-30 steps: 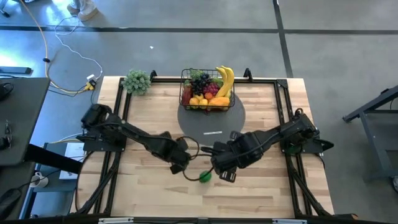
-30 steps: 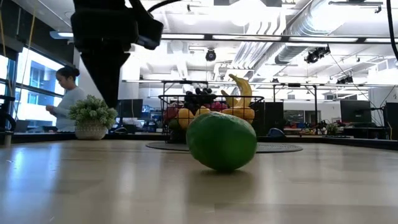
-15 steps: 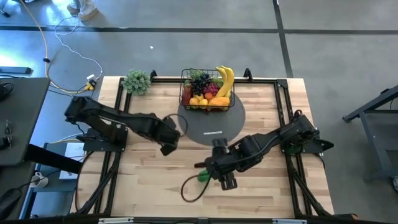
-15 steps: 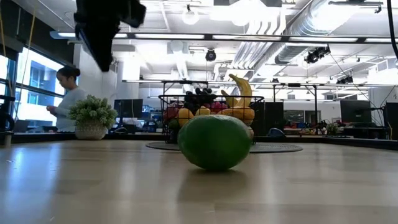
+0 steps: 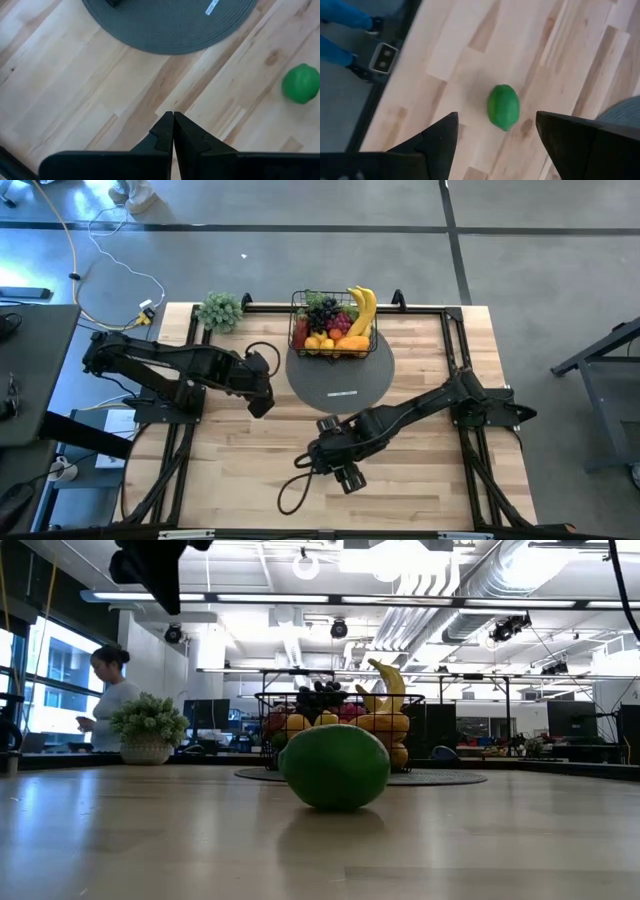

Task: Build produce basket
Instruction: Put the lime into the wire basket

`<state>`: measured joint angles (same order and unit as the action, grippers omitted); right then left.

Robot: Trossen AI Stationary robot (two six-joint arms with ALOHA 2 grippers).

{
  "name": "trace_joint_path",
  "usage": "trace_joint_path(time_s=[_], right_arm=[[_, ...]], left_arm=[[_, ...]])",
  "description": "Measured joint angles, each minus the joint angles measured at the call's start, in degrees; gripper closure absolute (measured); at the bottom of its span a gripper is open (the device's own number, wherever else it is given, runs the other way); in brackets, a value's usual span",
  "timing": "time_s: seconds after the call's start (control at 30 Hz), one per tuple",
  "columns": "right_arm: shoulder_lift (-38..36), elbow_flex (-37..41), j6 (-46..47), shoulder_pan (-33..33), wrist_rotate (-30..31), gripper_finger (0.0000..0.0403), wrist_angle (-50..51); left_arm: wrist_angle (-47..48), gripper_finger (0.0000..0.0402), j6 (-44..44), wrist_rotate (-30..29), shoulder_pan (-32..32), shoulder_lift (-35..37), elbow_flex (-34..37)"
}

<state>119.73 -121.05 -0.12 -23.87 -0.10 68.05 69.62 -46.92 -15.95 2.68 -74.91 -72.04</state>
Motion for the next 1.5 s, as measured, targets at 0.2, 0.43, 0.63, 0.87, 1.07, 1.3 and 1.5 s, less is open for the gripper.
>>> trace_joint_path(time_s=[0.2,0.43,0.63,0.87,1.07,1.3,1.5], right_arm=[[5.01,0.04,3.72,1.01,-0.80,0.0153,0.31],[10.59,0.07,5.82,1.02,0.04,0.0153,0.38],[13.77,0.07,9.22,1.70,2.22,0.0153,0.64],[16.33,0.05,10.71,2.93,1.85,0.0153,-0.28],[17.77,0.07,10.71,3.64,-0.22,0.0153,-0.72],[18.36,0.04,14.50,5.31,-2.20,0.0172,-0.71],[18.33,0.04,18.45,6.45,-5.14,0.0252,-1.08]], left_arm=[[1.28,0.0400,-1.07,0.38,-0.04,1.09,0.07],[1.38,0.0378,-0.91,0.35,-0.02,1.29,0.03],[1.54,0.0333,1.55,1.77,-0.02,1.24,0.03],[3.83,0.0280,5.54,2.73,-0.02,1.24,0.03],[9.12,0.0268,6.67,2.42,-0.02,1.24,0.03],[13.07,0.0274,8.30,1.77,-0.04,1.26,0.03],[13.33,0.0286,12.16,3.28,0.00,4.06,0.05]])
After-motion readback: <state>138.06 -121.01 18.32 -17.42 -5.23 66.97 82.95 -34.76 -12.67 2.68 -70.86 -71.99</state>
